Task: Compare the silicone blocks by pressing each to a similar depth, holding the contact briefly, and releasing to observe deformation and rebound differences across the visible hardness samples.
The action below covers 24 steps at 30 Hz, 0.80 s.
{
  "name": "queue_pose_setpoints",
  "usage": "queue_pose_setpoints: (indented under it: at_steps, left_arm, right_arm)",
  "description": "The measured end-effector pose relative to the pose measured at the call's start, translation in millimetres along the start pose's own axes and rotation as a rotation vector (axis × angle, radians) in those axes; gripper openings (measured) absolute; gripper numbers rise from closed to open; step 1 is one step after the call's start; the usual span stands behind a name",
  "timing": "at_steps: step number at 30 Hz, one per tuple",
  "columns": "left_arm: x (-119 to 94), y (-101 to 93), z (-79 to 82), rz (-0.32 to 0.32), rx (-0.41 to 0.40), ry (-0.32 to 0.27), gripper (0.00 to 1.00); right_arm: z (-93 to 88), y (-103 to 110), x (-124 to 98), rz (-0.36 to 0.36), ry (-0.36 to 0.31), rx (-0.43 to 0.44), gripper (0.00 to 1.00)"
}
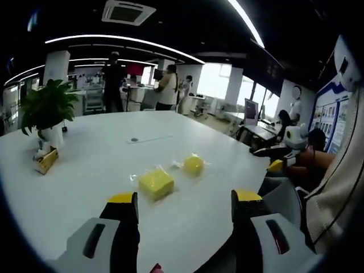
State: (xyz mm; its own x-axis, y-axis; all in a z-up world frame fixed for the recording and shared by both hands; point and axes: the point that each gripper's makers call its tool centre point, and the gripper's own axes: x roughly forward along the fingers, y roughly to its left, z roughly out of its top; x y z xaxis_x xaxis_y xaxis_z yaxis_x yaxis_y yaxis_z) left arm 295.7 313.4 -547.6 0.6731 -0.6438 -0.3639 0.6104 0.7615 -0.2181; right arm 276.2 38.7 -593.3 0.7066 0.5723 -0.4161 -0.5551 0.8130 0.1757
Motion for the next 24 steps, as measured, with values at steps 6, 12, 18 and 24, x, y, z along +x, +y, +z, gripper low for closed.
queue_pose_setpoints:
  at_steps: [6,12,18,24]
  left_arm:
    - [10.1,7.2,5.8,-0.001,-0.05,-0.004,0.67]
    - [28.9,23.5,19.8,-0.01,-0.089,0.008,0.67]
    - [48.3,45.3,27.7,-0.016,-0.196,0.017,0.68]
    - [68.1,73.5,36.9,-0.002,-0.284,0.0,0.64]
  right_arm:
    - [-0.1,-2.6,1.9,-0.002,0.008,-0.006,0.73]
    - [-1.7,-7.1,4.0,-0.004,0.02,0.001,0.73]
    - [-2.9,-9.7,8.8,-0.006,0.036,0.005,0.73]
    - [-0.4,-9.3,12.7,0.009,0.031,0.03,0.74]
